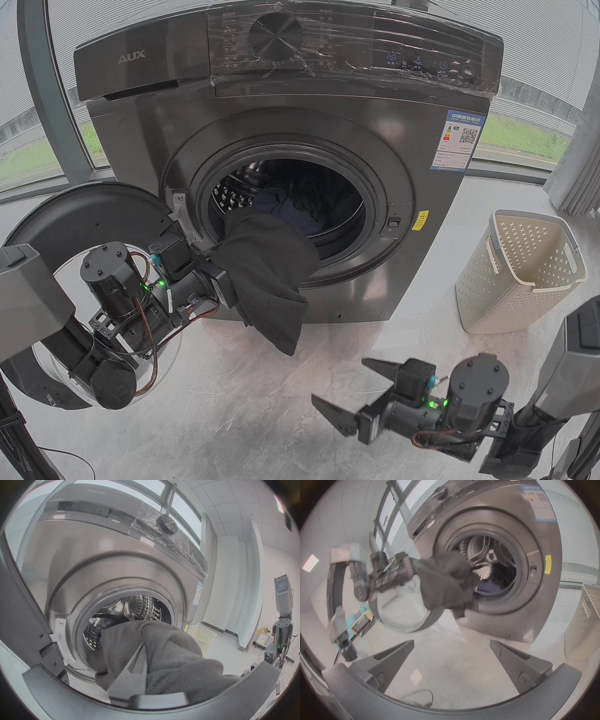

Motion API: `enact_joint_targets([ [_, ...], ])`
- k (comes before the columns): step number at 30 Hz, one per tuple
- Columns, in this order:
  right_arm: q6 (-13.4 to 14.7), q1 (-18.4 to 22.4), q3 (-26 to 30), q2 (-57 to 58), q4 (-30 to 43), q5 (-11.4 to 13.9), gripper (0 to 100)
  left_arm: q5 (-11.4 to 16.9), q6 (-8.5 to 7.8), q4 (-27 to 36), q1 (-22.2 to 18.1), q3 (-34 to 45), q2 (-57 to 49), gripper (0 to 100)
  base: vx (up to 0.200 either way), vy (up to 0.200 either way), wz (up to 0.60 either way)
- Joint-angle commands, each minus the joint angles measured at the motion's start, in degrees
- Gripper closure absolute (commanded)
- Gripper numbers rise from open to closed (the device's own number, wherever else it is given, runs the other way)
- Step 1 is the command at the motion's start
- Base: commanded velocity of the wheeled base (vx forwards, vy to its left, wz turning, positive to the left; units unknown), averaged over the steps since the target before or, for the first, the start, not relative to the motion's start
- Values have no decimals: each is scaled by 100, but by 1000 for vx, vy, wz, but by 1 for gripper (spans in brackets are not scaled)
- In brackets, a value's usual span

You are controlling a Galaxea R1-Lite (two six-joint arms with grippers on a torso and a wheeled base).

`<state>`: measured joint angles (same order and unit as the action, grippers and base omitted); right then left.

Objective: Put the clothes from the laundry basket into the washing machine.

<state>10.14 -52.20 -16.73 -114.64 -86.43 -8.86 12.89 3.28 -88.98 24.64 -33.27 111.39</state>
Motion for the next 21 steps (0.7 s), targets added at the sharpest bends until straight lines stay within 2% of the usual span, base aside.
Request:
enact_joint_targets([
  [1,-171,-493,1277,372,39,174,0,-278,-12,-32,15,242,-504,100,0,0,0],
  [4,-162,-423,1383,381,12,166,0,-295,-47,-23,24,409,-583,100,0,0,0],
  [5,-118,-168,1224,407,-40,139,0,-357,-73,-23,24,567,-653,100,0,0,0],
  [6,-118,-168,1224,407,-40,139,0,-357,-73,-23,24,567,-653,100,0,0,0],
  [7,-118,360,864,478,-14,95,0,-462,-82,-23,41,646,-662,100,0,0,0],
  [8,-118,667,662,539,12,60,0,-524,-108,-23,41,690,-671,100,0,0,0],
  [10,-153,1151,495,618,30,51,0,-489,-108,-23,15,752,-671,100,0,0,0],
  [12,-171,1414,486,645,12,60,0,-489,-55,-23,24,760,-671,100,0,0,0],
  [14,-179,1520,539,750,12,86,0,-471,-47,-23,50,796,-671,100,0,0,0],
  [21,-197,1493,565,820,21,69,0,-480,-117,-32,270,1050,-662,100,0,0,0],
])
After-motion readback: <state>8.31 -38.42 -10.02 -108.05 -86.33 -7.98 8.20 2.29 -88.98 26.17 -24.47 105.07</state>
